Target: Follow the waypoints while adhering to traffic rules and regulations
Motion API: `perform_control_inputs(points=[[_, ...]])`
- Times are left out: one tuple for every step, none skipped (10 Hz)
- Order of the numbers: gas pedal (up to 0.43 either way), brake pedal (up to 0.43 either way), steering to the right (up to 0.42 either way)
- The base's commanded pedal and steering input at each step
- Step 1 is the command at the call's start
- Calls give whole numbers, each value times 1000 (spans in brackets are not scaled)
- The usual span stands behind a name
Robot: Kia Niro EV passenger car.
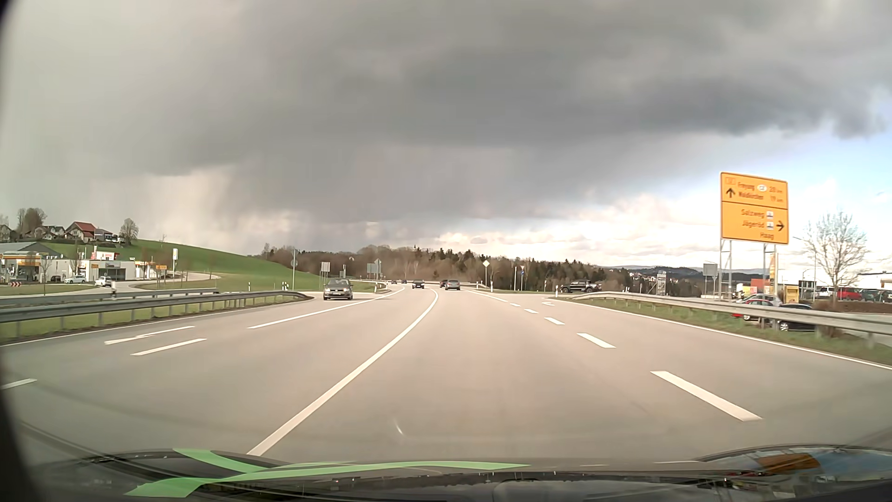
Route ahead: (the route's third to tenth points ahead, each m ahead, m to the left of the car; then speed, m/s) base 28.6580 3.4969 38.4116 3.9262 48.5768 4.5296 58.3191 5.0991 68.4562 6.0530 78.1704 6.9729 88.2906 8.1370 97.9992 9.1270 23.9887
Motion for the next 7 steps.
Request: perform_control_inputs(points=[[177, 0, -11], [177, 0, -12], [177, 0, -12], [177, 0, -13], [177, 0, -13], [177, 0, -13], [177, 0, -13]])
